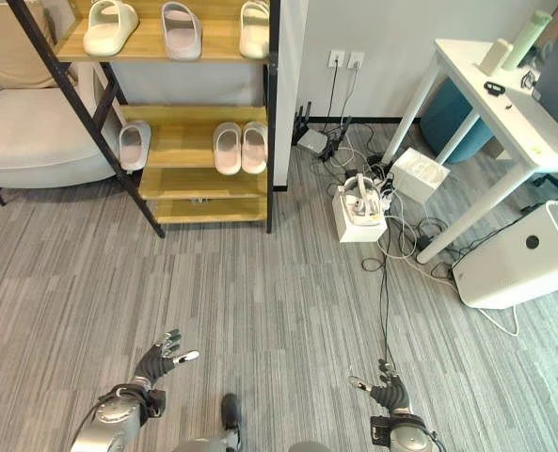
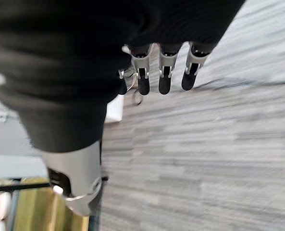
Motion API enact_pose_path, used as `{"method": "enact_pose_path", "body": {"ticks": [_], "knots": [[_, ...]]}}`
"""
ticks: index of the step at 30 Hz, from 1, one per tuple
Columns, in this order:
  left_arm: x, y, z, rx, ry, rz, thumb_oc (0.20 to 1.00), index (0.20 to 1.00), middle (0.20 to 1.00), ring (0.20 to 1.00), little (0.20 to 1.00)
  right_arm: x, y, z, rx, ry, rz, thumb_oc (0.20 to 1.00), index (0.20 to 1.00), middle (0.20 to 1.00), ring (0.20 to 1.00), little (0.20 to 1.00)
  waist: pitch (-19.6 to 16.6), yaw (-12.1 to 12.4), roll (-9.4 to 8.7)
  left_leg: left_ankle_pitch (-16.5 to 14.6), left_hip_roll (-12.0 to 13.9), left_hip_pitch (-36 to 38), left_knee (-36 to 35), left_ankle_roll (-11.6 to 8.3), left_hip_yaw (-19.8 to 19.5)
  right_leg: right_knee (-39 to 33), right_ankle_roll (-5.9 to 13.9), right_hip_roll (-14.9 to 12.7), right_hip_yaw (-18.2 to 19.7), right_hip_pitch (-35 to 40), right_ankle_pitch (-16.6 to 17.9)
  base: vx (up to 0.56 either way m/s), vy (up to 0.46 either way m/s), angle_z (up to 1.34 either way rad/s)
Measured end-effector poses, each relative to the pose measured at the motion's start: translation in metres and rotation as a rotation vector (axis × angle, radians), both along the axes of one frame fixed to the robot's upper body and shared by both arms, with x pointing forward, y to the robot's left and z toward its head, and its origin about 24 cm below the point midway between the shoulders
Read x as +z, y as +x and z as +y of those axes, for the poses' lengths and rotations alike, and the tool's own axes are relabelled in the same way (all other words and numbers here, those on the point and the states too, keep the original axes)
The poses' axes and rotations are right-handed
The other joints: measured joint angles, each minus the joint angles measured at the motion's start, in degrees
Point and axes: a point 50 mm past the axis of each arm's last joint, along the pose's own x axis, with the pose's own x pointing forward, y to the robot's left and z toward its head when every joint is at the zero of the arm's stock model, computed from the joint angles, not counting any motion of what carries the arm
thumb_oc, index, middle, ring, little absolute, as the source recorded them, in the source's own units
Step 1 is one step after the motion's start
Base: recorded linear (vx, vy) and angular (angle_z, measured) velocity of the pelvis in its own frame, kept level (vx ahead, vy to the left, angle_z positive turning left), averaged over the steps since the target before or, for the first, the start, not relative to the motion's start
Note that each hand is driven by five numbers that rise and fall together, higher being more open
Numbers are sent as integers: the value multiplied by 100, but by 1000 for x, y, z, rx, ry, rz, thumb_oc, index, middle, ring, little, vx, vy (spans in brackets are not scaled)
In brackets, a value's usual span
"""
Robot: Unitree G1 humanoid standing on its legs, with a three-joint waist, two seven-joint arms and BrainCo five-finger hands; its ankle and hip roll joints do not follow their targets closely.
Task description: Arrange the slippers neatly on the shoe rack.
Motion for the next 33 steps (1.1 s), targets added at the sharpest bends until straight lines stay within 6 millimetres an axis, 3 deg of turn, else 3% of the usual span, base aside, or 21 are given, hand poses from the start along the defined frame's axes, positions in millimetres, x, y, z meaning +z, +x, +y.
{"method": "enact_pose_path", "body": {"ticks": [2, 3, 4, 6, 9, 11, 12, 13, 14, 17, 19, 22, 24, 25, 26, 27, 28, 29, 30, 32, 33], "knots": [[2, 4, -3, -3, -6, -12, 1000, 1000, 1000, 1000, 1000, 0, 1, 1, 6, 5, -1, 1000, 1000, 1000, 1000, 1000, 198, -22, 262, -139, 90, 385, 0, -103, -142, -435, -169, -79, -165, -462, -112, 310, -11, 27], [1, 2, -2, -1, -7, -8, 1000, 1000, 1000, 1000, 1000, -1, -1, 1, 7, 5, 10, 1000, 1000, 1000, 1000, 1000, 195, -27, 279, -158, 73, 540, 0, -282, -126, -796, -168, -135, -136, -627, -38, 512, -99, 28], [1, 1, -3, -1, -12, -13, 1000, 1000, 1000, 1000, 1000, 0, 1, -2, 11, -5, 8, 1000, 1000, 1000, 1000, 1000, 186, -72, 370, -520, 194, 672, 4, -572, -153, -1341, -152, -145, -425, -833, 91, 299, -91, 13], [-2, -3, 6, 19, 10, 9, 1000, 1000, 1000, 1000, 1000, 0, 6, 3, 16, 7, 2, 1000, 1000, 1000, 1000, 1000, 226, -22, 235, -763, 156, 839, 6, -665, -107, -2798, -111, -267, -649, -1038, 773, 346, -152, 2], [-5, -8, 7, 26, 15, 26, 1000, 1000, 1000, 1000, 1000, -2, 1, 3, 9, 8, 10, 1000, 1000, 1000, 1000, 1000, 222, -169, 76, -1037, 213, 1154, 7, -932, -374, -3959, -1, -234, -592, -1151, 1755, 215, -122, 45], [-6, -9, 6, 21, 18, 28, 1000, 1000, 1000, 1000, 1000, -8, -13, 2, -3, 14, 48, 1000, 1000, 1000, 1000, 1000, 178, -241, -120, -1109, 213, 1490, 5, -1020, -364, -3866, -91, -234, -408, -906, 1947, 357, -233, 68], [-7, -10, 4, 25, 6, 29, 1000, 1000, 1000, 1000, 1000, -10, -16, -1, -16, 10, 61, 1000, 1000, 1000, 1000, 1000, 152, -273, -92, -1282, 378, 1669, 47, -1138, -452, -3666, -282, -42, -226, -788, 2254, 346, -246, 66], [-7, -11, 1, 25, -4, 29, 1000, 1000, 1000, 1000, 1000, -15, -21, -5, -41, 7, 95, 1000, 1000, 1000, 1000, 1000, 117, -305, -28, -1414, 542, 1734, 217, -1259, -519, -3393, -355, 132, -153, -787, 2301, 147, -113, 48], [-7, -9, -3, 20, -16, 25, 1000, 1000, 1000, 1000, 1000, -15, -23, -8, -58, 10, 97, 1000, 1000, 1000, 1000, 1000, 63, -298, -49, -1417, 618, 1686, 508, -1263, -394, -3383, -612, 224, -129, -693, 2442, 224, -161, 31], [-9, -10, -11, 19, -49, 25, 1000, 1000, 1000, 1000, 1000, -2, -6, -21, -69, -11, 25, 1000, 1000, 1000, 1000, 1000, 42, -253, 22, -1420, 894, 1250, 1660, -1296, -350, -3682, -1002, 498, -193, -243, 2360, 196, -71, 2], [-9, -10, -11, 16, -51, 26, 1000, 1000, 1000, 1000, 1000, 5, 1, -30, -69, -37, 1, 1000, 1000, 1000, 1000, 1000, 41, -271, 50, -1492, 992, 1020, 2124, -1413, -522, -3756, -1150, 626, -241, 12, 2246, 190, 27, 0], [-5, -2, -12, 7, -52, 3, 1000, 1000, 1000, 1000, 1000, 7, -1, -36, -87, -43, 0, 1000, 1000, 1000, 1000, 1000, 53, -299, 5, -1493, 1072, 646, 1789, -1445, -498, -4083, -1124, 629, -418, 423, 2158, 190, 75, 34], [-3, 0, -12, 5, -48, -4, 1000, 1000, 1000, 1000, 1000, 7, 0, -36, -103, -32, -5, 1000, 1000, 1000, 1000, 1000, 46, -262, -31, -1292, 1193, 391, 1042, -1629, -479, -4271, -1136, 629, -460, 621, 2101, 278, 220, 32], [-4, 4, -12, -6, -37, 6, 1000, 1000, 1000, 1000, 1000, 6, 4, -34, -116, -27, -12, 1000, 1000, 1000, 1000, 1000, 40, -274, -8, -675, 1471, -130, 273, -1720, -317, -4290, -859, 627, -713, 672, 1639, 211, 212, 34], [-5, 5, -13, -13, -32, 13, 1000, 1000, 1000, 1000, 1000, 4, 3, -32, -122, -23, -4, 1000, 1000, 1000, 1000, 1000, 55, -256, -10, -357, 1644, -369, -56, -1724, -286, -4108, -727, 635, -819, 600, 1550, 420, 440, 5], [-11, -2, -13, -8, -25, 45, 1000, 1000, 1000, 1000, 1000, 2, 3, -30, -123, -19, 6, 1000, 1000, 1000, 1000, 1000, 78, -127, -75, 4, 1886, -624, -15, -1696, -152, -3914, -880, 676, -707, 665, 1568, 271, 291, -37], [-15, -9, -13, -5, -27, 66, 1000, 1000, 1000, 1000, 1000, 3, 3, -31, -129, -22, -1, 1000, 1000, 1000, 1000, 1000, 58, -112, -63, 73, 1879, -637, -38, -1708, -143, -3947, -725, 669, -615, 802, 1446, 457, 563, -54], [-17, -11, -14, -5, -31, 75, 1000, 1000, 1000, 1000, 1000, 2, 0, -35, -143, -28, 6, 1000, 1000, 1000, 1000, 1000, 35, -122, 15, 77, 1914, -707, -50, -1696, -140, -3769, -166, 643, -695, 838, 1098, 304, 447, -49], [-17, -14, -10, 12, -23, 71, 1000, 1000, 1000, 1000, 1000, 1, -10, -41, -163, -37, 22, 1000, 1000, 1000, 1000, 1000, 18, -94, 86, 69, 1905, -718, 231, -1702, -155, -3453, -801, 585, -795, 912, 1118, 304, 447, -40], [-21, -21, -11, 16, -30, 88, 1000, 1000, 1000, 1000, 1000, -2, -22, -50, -179, -63, 67, 1000, 1000, 1000, 1000, 1000, -70, -145, 198, 122, 1864, -766, 403, -1598, -174, -3391, -1009, 585, -755, 1005, 1069, 300, 491, -39], [-20, -20, -12, 13, -33, 83, 1000, 1000, 1000, 1000, 1000, -2, -28, -54, -183, -69, 77, 1000, 1000, 1000, 1000, 1000, -100, -124, 276, 208, 1771, -771, 479, -1583, -148, -3419, -969, 560, -719, 1051, 1043, 307, 640, -31]]}}
